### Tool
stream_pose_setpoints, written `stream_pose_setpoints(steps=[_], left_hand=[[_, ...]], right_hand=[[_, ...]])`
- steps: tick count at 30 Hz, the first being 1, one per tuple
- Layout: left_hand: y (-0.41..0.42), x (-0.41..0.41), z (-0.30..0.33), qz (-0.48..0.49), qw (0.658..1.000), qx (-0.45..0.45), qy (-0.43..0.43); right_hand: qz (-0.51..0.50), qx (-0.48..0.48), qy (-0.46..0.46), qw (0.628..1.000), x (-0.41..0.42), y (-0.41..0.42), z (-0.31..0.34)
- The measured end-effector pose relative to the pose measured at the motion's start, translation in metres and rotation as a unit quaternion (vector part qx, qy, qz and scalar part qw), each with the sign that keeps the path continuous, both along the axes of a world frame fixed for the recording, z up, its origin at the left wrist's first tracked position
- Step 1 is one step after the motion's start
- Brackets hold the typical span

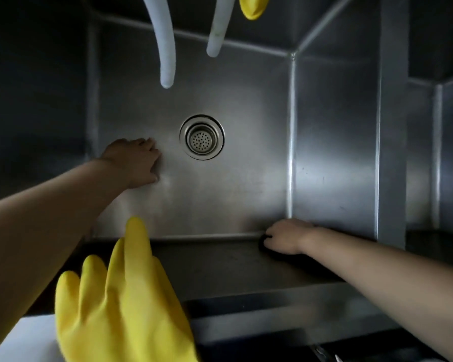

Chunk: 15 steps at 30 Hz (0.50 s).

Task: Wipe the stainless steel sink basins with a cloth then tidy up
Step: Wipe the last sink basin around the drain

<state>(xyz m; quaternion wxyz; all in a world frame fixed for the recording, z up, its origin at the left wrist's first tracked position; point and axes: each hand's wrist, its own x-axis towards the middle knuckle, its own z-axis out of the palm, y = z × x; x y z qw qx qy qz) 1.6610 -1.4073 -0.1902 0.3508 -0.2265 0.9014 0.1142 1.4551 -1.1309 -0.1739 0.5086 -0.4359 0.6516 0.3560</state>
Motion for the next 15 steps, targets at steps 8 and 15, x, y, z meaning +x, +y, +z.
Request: stream_pose_setpoints(steps=[8, 15], left_hand=[[-0.004, 0.032, 0.064, 0.18, 0.976, 0.016, 0.121], [0.011, 0.051, 0.107, 0.216, 0.968, -0.023, 0.126]], right_hand=[[-0.057, -0.027, -0.077, 0.995, 0.057, -0.039, 0.02], [-0.135, -0.104, -0.226, 0.959, 0.104, -0.065, 0.044]])
